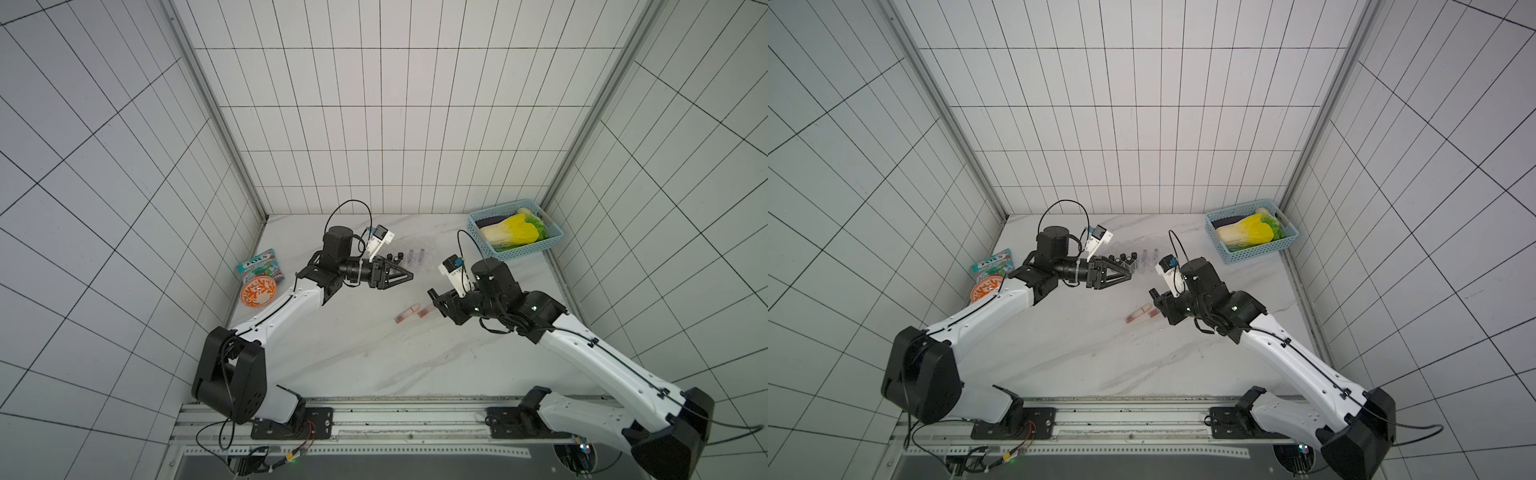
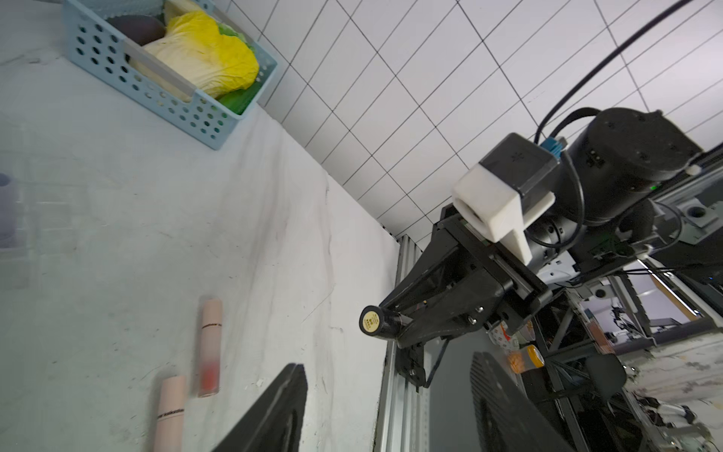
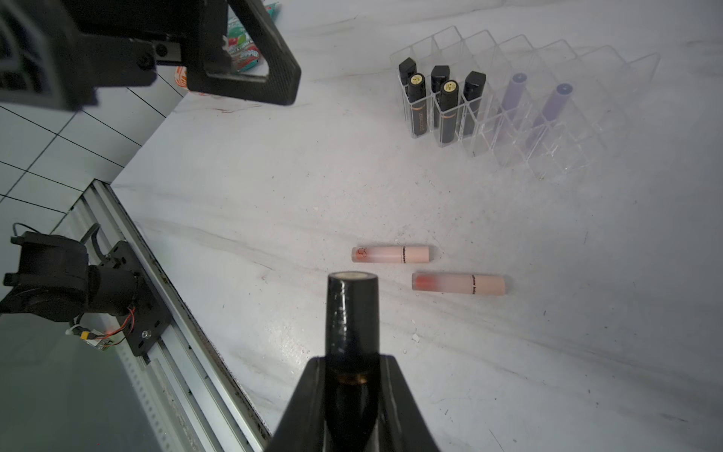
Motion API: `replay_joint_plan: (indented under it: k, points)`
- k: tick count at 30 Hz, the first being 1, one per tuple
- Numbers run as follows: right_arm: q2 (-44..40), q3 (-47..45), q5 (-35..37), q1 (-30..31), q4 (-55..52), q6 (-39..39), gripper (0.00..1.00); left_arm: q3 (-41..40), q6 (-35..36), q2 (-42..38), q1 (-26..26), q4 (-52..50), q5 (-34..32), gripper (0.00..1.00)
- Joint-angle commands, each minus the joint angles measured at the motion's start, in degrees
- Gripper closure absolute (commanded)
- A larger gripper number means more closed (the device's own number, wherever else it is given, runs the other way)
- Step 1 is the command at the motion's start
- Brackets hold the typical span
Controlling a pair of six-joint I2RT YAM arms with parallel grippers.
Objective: Arrange the lipsticks in the organizer
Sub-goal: Place the lipstick in the storage box.
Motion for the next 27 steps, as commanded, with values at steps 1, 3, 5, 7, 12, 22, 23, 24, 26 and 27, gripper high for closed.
replay_joint_plan:
  k: [1,3,5,7,12,22,23,24,26,27]
  points:
    - [-1.88,1.50,-2.52,-0.65,0.16,1.15,0.85,0.64,-2.19,-0.94,-1.46,4.75,5.62,0.33]
    - [-2.67,1.66,-3.68,-0.63,0.82,1.62,0.85,0.99,-1.87,-0.57,-2.16,4.35,5.65,0.32]
    - [-3.36,1.66,-4.90,-0.65,1.74,2.24,0.85,1.32,-1.62,0.15,-2.91,4.02,5.30,0.32]
    - [-3.91,1.59,-6.23,-0.65,2.56,2.68,0.85,1.93,-0.96,0.95,-3.88,3.35,5.11,0.35]
    - [-5.17,1.33,-6.66,-0.62,4.10,3.29,0.85,2.73,-0.15,2.06,-6.88,2.95,4.62,0.43]
    - [-6.19,0.98,-7.36,-0.62,5.49,4.18,0.85,4.06,0.22,3.39,-9.22,2.76,4.13,0.66]
    - [-6.18,0.98,-7.45,-0.65,5.58,4.19,0.85,4.15,0.19,3.44,-9.32,2.76,4.14,0.68]
    - [-6.19,0.89,-7.54,-0.65,5.64,4.27,0.85,4.28,0.29,3.56,-9.54,2.72,4.14,0.70]
    - [-6.23,0.89,-7.86,-0.65,5.92,4.30,0.85,4.58,0.39,4.05,-9.92,2.59,4.14,0.70]
    - [-6.06,0.89,-8.04,-0.65,6.02,4.45,0.84,4.76,0.38,4.24,-10.09,2.50,3.98,0.70]
